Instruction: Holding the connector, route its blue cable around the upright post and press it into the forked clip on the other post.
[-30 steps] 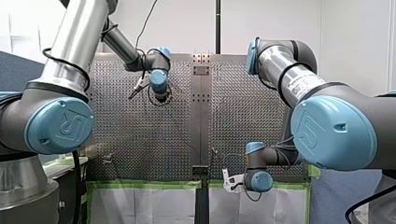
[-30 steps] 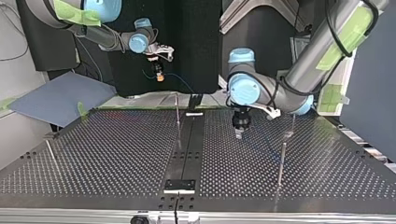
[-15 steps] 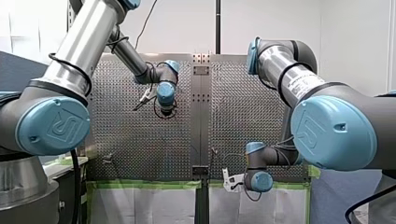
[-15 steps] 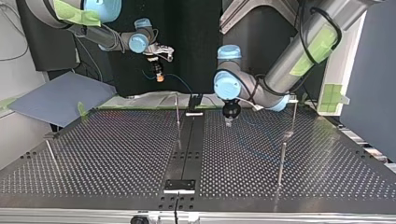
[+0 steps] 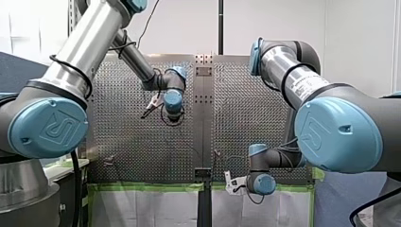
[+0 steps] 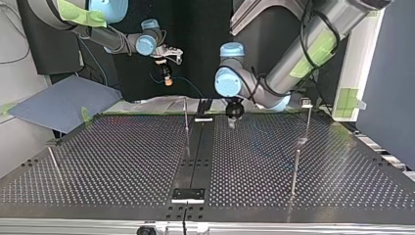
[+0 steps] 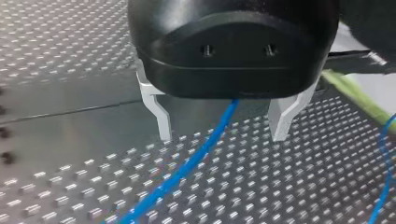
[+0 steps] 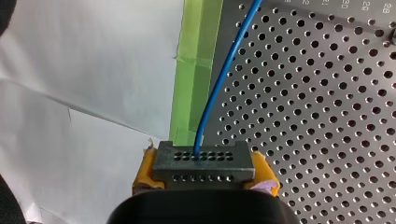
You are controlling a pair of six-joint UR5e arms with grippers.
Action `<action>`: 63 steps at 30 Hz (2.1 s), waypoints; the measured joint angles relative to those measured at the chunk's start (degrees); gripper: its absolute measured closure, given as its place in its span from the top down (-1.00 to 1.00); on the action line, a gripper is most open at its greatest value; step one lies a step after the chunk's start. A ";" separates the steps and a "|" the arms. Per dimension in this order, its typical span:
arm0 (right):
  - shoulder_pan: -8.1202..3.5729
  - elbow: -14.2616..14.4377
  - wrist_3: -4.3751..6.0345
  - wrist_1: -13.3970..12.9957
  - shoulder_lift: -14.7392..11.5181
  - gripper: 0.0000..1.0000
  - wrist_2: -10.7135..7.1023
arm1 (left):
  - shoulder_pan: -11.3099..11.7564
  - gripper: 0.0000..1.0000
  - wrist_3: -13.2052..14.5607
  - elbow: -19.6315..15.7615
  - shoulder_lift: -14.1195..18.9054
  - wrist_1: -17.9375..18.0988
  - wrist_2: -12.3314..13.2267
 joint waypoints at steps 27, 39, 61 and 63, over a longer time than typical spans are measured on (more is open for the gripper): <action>-0.36 0.01 0.27 -0.38 -0.01 -1.00 -1.68 | -5.13 1.00 -8.40 -1.43 -13.26 9.11 3.23; -0.18 0.00 -0.06 -0.76 0.00 -1.00 -5.86 | -5.23 1.00 -10.50 -1.30 -15.69 11.53 4.73; -0.42 0.00 -0.38 -1.40 0.00 -1.00 -8.35 | -6.18 1.00 -16.87 0.23 -22.95 17.08 7.99; -0.46 -0.01 -0.37 -1.43 -0.01 -1.00 -8.31 | -6.40 1.00 -18.03 0.61 -23.33 17.29 8.53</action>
